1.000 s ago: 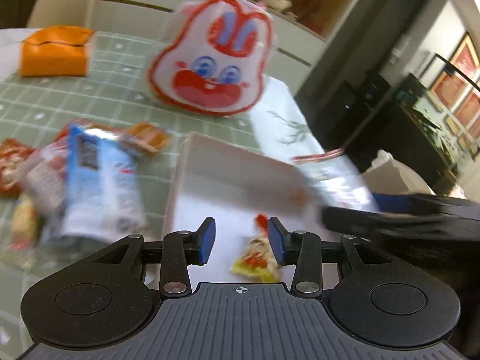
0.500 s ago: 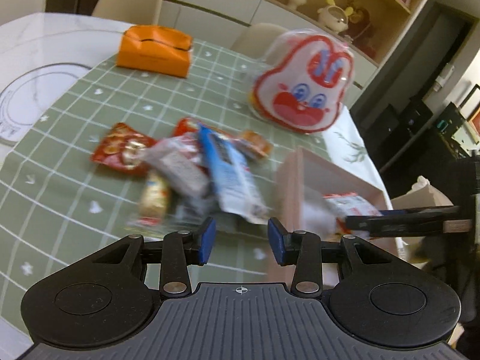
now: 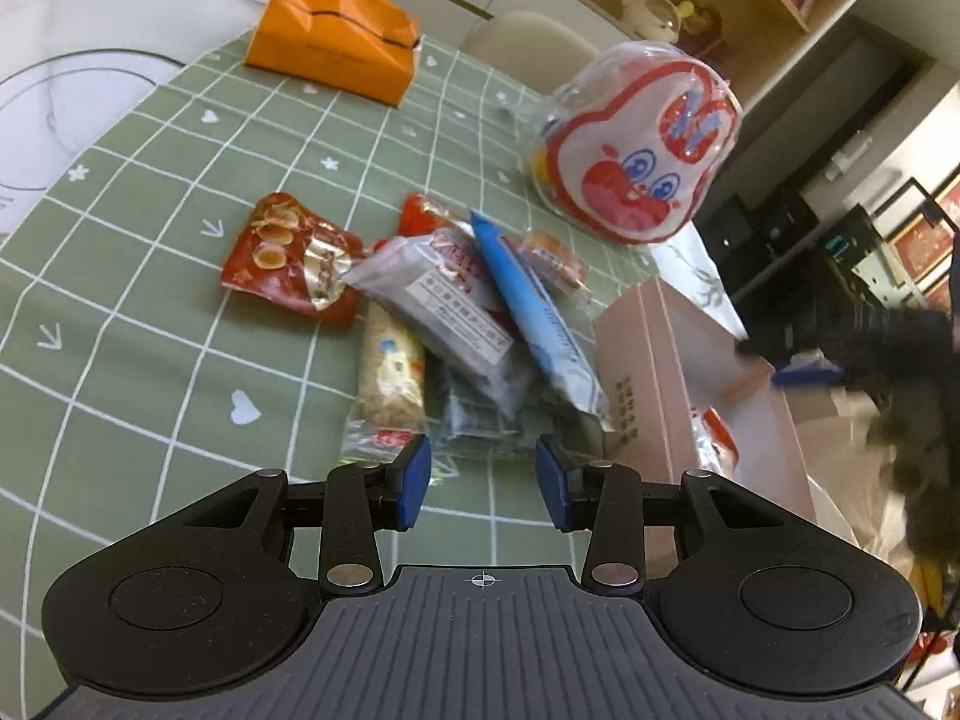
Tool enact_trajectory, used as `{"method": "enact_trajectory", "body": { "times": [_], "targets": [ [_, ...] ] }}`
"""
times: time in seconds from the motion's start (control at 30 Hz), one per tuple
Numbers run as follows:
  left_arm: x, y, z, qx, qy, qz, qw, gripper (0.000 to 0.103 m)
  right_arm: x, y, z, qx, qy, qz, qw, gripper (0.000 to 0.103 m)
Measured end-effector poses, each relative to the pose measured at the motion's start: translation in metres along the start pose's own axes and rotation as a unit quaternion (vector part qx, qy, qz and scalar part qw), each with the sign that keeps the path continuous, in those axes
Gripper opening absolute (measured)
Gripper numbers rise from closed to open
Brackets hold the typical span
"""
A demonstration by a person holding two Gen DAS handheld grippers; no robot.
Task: Organize snacks
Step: 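Open the left gripper over the pink box while the right releases the white bag inside, then grasp the clear cake bag with the left gripper while the right grasps the blue snack bar bag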
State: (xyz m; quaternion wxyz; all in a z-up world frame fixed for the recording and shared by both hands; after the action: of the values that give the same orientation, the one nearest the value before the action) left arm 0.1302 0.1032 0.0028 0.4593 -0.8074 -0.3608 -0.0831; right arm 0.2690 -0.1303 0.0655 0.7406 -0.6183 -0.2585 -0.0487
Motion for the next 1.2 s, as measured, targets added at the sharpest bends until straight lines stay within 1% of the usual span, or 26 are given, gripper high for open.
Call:
{"method": "enact_trajectory", "body": {
  "times": [0.03,0.07,0.13,0.17,0.2,0.23,0.27,0.3,0.33,0.43,0.47,0.5,0.53,0.57,0.6,0.7,0.77,0.8,0.9,0.97,1.0,1.07,1.1,1.13,1.2],
  "targets": [
    [0.001,-0.001,0.003,-0.004,-0.002,0.0,1.0,0.043,0.014,0.004,0.01,0.011,0.009,0.0,1.0,0.077],
    [0.002,-0.004,0.006,-0.006,-0.002,-0.001,1.0,0.043,0.029,0.011,0.019,0.032,0.029,0.007,0.999,0.079],
    [0.004,-0.01,0.013,-0.002,0.001,-0.004,1.0,0.043,0.057,0.036,0.036,0.076,0.07,0.03,0.994,0.08],
    [0.006,-0.015,0.017,0.002,0.0,-0.006,1.0,0.043,0.071,0.053,0.043,0.085,0.086,0.04,0.992,0.08],
    [0.007,-0.02,0.022,0.007,-0.002,-0.008,0.9999,0.043,0.081,0.067,0.049,0.08,0.089,0.045,0.992,0.08],
    [0.008,-0.024,0.027,0.01,-0.005,-0.01,0.9999,0.043,0.094,0.085,0.056,0.057,0.076,0.047,0.994,0.08],
    [0.008,-0.029,0.031,0.013,-0.007,-0.011,0.9998,0.043,0.105,0.102,0.062,0.016,0.053,0.048,0.997,0.08],
    [0.008,-0.034,0.035,0.017,-0.007,-0.013,0.9997,0.043,0.111,0.117,0.066,-0.019,0.039,0.054,0.998,0.08],
    [0.007,-0.039,0.039,0.022,-0.005,-0.014,0.9996,0.043,0.114,0.132,0.07,-0.043,0.03,0.068,0.996,0.08],
    [0.005,-0.049,0.051,0.04,-0.002,-0.016,0.9991,0.043,0.115,0.168,0.078,-0.058,0.035,0.118,0.991,0.08],
    [0.005,-0.05,0.055,0.042,-0.006,-0.015,0.999,0.043,0.114,0.172,0.079,-0.072,0.036,0.119,0.99,0.08],
    [0.005,-0.051,0.059,0.043,-0.01,-0.015,0.9989,0.043,0.114,0.173,0.083,-0.078,0.032,0.117,0.99,0.08],
    [0.005,-0.051,0.062,0.044,-0.014,-0.014,0.9989,0.043,0.112,0.17,0.086,-0.075,0.027,0.112,0.991,0.077],
    [0.005,-0.051,0.065,0.045,-0.018,-0.013,0.9987,0.043,0.111,0.165,0.092,-0.064,0.019,0.108,0.992,0.059],
    [0.004,-0.05,0.067,0.046,-0.021,-0.013,0.9986,0.043,0.11,0.159,0.099,-0.043,0.009,0.108,0.993,0.049],
    [0.004,-0.046,0.068,0.042,-0.027,-0.007,0.9987,0.043,0.099,0.129,0.125,0.018,-0.022,0.099,0.995,0.045],
    [0.004,-0.043,0.064,0.035,-0.027,-0.004,0.999,0.043,0.085,0.111,0.14,0.049,-0.04,0.1,0.993,0.044],
    [0.004,-0.042,0.061,0.03,-0.027,-0.003,0.9992,0.043,0.082,0.103,0.142,0.058,-0.043,0.1,0.992,0.043],
    [0.002,-0.044,0.055,0.029,-0.023,-0.006,0.9993,0.043,0.051,0.078,0.16,0.101,-0.054,0.107,0.988,0.041],
    [-0.002,-0.047,0.054,0.033,-0.023,-0.008,0.9992,0.043,0.024,0.06,0.167,0.131,-0.068,0.111,0.983,0.041],
    [-0.004,-0.049,0.055,0.035,-0.024,-0.009,0.9991,0.043,0.008,0.052,0.174,0.146,-0.079,0.117,0.979,0.041],
    [-0.01,-0.051,0.057,0.037,-0.027,-0.003,0.999,0.043,-0.013,0.041,0.184,0.173,-0.108,0.124,0.971,0.042],
    [-0.013,-0.052,0.058,0.038,-0.03,0.0,0.9988,0.043,-0.02,0.036,0.189,0.177,-0.127,0.121,0.969,0.044],
    [-0.017,-0.052,0.059,0.037,-0.033,0.005,0.9988,0.043,-0.026,0.031,0.192,0.17,-0.149,0.112,0.968,0.047],
    [-0.025,-0.054,0.058,0.032,-0.033,0.012,0.9989,0.043,-0.029,0.022,0.194,0.147,-0.186,0.083,0.968,0.069]
  ]
}}
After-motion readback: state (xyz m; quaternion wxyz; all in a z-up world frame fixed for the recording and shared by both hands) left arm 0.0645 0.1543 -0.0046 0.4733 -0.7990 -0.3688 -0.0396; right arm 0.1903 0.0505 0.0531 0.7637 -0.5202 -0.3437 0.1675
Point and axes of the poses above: each gripper's, at about its wrist camera, not at the fingertips, and y roughly the way its jaws point, z to its left, x to its top, the point moved 6 cm from there along y, roughly the way its jaws point, and after that the axes turned 6 degrees about -y, right-handed, at the moved point
